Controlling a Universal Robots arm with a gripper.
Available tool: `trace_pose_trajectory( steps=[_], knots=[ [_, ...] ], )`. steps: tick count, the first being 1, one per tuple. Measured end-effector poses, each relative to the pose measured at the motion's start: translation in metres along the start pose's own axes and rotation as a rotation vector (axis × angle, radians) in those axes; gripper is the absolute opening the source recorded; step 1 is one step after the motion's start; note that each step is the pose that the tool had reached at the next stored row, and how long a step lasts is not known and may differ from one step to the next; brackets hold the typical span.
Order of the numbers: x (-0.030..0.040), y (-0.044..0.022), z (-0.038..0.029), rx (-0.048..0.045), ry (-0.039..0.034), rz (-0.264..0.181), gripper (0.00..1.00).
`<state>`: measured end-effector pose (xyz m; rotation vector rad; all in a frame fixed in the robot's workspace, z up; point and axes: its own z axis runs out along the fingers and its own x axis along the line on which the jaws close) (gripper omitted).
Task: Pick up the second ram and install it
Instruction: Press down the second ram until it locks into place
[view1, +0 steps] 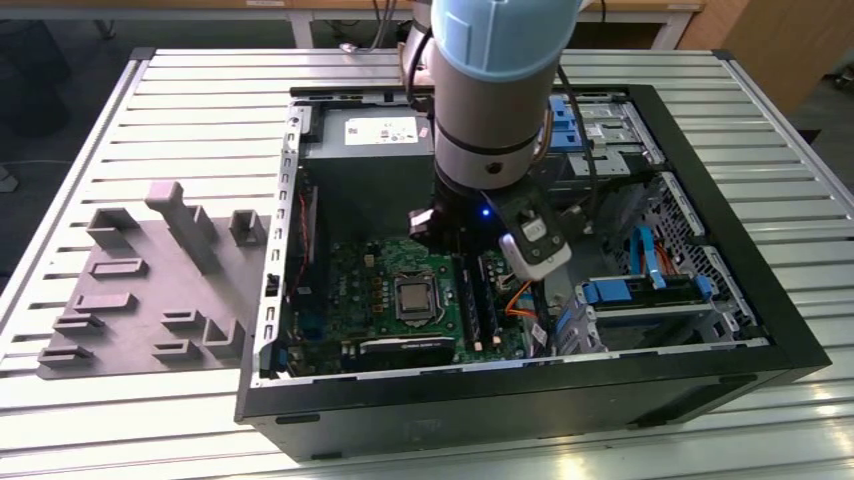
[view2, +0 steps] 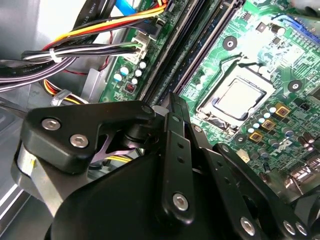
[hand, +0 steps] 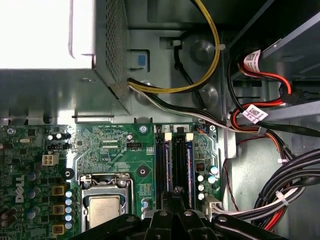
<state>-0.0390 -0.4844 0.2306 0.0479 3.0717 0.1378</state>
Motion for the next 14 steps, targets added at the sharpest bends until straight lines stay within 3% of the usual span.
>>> trace_pose_trajectory(
  steps=[14],
  knots=[
    [-0.0001,-0.0034,-0.0003,0.0001,0.0000,0.000,0.11]
  ],
)
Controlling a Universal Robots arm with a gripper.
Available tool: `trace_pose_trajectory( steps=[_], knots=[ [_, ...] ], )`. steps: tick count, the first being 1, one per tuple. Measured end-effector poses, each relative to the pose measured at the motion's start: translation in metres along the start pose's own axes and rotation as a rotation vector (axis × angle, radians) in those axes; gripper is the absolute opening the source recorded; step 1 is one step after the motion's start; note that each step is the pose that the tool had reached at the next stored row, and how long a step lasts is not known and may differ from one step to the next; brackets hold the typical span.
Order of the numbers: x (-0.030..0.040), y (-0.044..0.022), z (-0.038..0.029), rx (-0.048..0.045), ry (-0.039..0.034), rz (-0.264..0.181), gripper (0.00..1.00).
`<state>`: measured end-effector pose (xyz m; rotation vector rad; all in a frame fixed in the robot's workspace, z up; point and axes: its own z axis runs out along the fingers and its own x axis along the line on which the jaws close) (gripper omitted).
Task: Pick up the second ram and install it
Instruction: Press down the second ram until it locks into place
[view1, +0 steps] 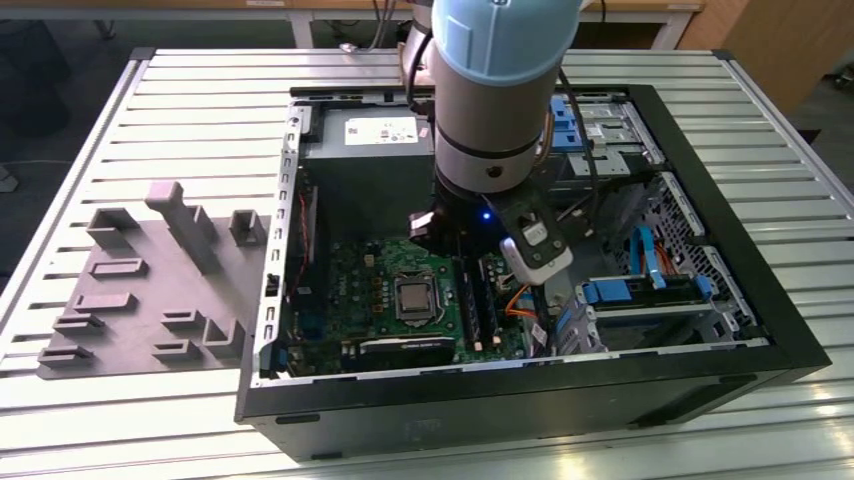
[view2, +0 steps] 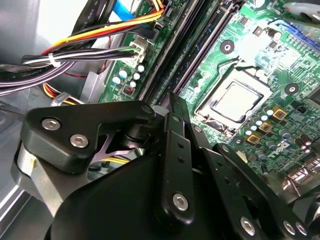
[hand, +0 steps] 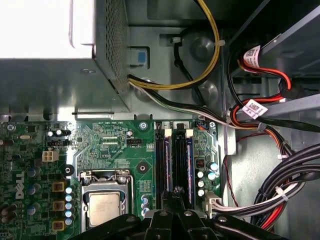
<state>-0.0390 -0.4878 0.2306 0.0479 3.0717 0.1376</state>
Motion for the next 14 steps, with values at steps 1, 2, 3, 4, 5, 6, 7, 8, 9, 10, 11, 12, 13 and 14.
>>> trace_pose_trajectory(
  steps=[1,2,3,4,5,6,7,8,9,10,11,12,13,14],
  knots=[
    [0.0000,-0.0003,0.0000,0.0000,0.0000,0.000,0.11],
    [0.0000,-0.0005,-0.0001,0.0000,0.0000,0.000,0.11],
    [0.0000,-0.0007,-0.0001,0.0001,0.0001,0.000,0.11],
    [0.0000,-0.0009,-0.0001,0.0000,0.0000,0.000,0.11],
    [0.0000,-0.0012,-0.0001,0.0000,0.0000,0.000,0.11],
    [-0.0001,-0.0015,-0.0001,-0.0001,0.0000,0.000,0.11],
    [-0.0001,-0.0018,-0.0002,0.0000,0.0000,0.000,0.11],
    [0.0000,-0.0021,-0.0002,0.0000,0.0000,0.000,0.11],
    [-0.0001,-0.0023,-0.0002,-0.0001,0.0000,0.000,0.11],
    [-0.0001,-0.0027,-0.0002,-0.0001,0.0000,0.000,0.11],
    [-0.0001,-0.0031,-0.0003,0.0000,0.0000,0.000,0.11],
    [-0.0001,-0.0035,-0.0003,0.0000,0.0000,0.000,0.11],
    [-0.0002,-0.0040,-0.0003,0.0000,0.0000,0.000,0.11],
    [-0.0002,-0.0045,-0.0004,-0.0001,0.0000,0.000,0.11]
  ],
)
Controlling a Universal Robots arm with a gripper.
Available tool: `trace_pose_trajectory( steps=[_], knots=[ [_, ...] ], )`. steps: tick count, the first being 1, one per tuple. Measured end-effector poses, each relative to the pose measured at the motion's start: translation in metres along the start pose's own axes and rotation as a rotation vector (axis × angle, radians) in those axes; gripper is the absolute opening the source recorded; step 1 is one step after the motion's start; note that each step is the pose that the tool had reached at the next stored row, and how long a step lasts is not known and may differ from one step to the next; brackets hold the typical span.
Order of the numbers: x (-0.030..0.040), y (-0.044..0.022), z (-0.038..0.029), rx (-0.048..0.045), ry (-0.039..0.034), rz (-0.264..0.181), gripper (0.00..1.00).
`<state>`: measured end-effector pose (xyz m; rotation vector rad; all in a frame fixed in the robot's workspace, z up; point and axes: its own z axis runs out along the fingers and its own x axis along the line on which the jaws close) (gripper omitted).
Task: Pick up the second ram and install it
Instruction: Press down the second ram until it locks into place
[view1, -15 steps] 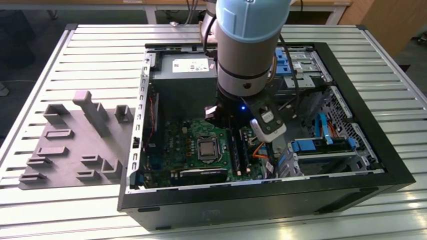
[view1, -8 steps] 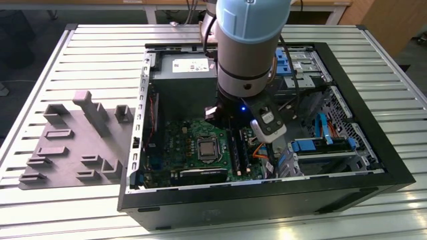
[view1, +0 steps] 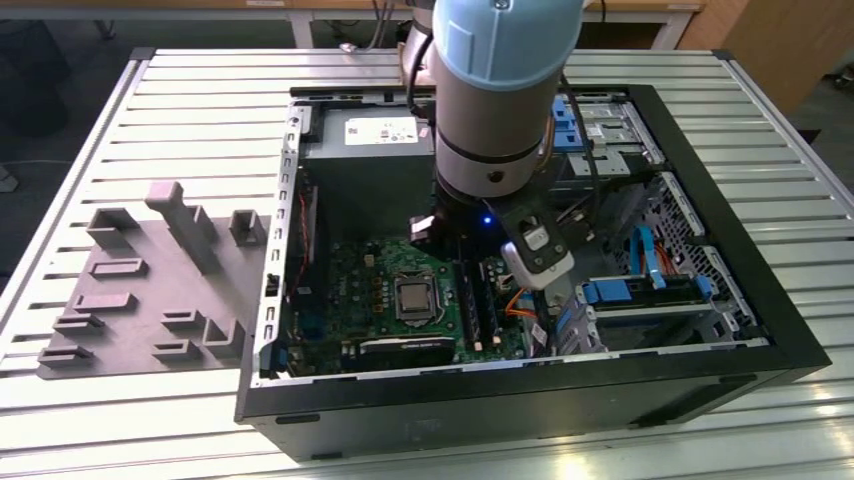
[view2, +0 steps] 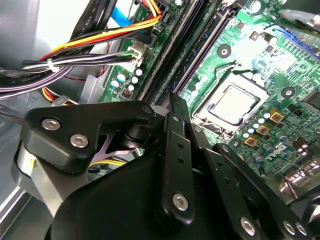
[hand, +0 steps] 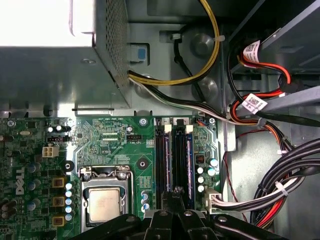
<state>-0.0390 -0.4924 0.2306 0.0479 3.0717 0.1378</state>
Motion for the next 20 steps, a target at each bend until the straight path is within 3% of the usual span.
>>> trace_pose_trajectory(
  steps=[20],
  knots=[
    [-0.0003,-0.0084,-0.0008,0.0001,0.0000,0.000,0.11]
  ],
)
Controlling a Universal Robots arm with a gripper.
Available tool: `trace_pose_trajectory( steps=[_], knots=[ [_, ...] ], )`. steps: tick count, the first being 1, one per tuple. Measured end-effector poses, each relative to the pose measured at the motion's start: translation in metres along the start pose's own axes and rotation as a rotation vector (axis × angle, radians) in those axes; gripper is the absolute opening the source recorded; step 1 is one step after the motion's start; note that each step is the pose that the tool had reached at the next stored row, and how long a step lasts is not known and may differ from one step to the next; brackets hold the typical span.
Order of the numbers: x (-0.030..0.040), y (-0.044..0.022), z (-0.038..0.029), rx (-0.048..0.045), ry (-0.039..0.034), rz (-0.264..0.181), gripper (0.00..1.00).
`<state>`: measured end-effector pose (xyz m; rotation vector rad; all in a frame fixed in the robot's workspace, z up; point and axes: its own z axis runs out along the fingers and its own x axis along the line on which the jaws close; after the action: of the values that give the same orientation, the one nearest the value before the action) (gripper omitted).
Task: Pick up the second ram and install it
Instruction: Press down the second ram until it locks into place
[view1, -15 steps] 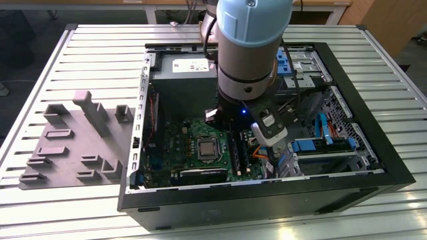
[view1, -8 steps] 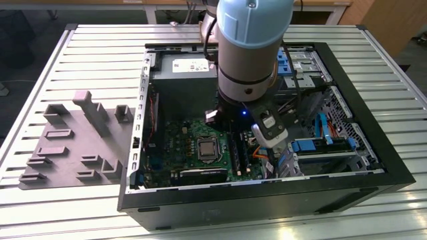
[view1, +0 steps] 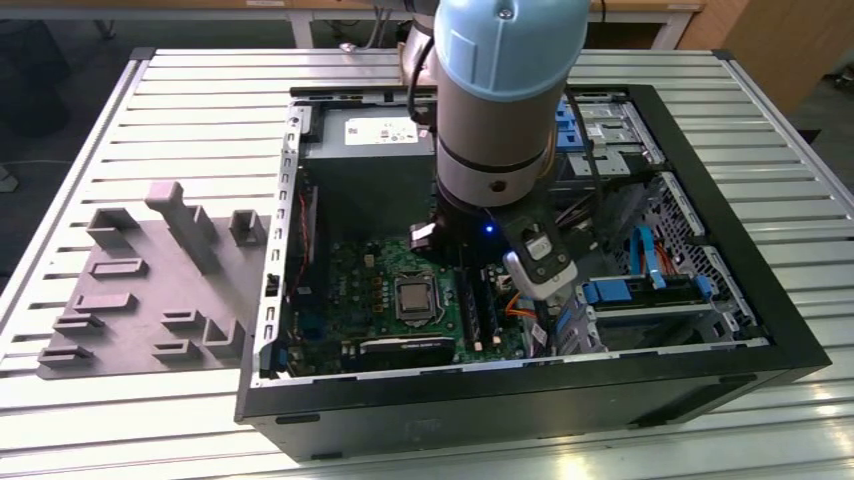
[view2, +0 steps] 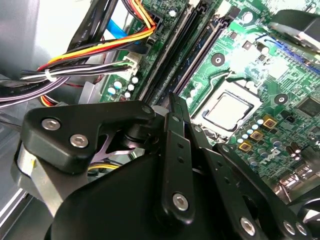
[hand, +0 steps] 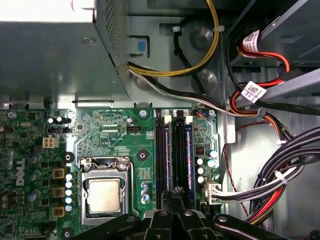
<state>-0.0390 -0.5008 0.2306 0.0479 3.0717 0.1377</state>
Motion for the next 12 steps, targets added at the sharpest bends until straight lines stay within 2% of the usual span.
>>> trace_pose_trajectory(
  steps=[12],
  knots=[
    [-0.0002,-0.0063,-0.0006,0.0000,0.0000,0.000,0.11]
  ],
)
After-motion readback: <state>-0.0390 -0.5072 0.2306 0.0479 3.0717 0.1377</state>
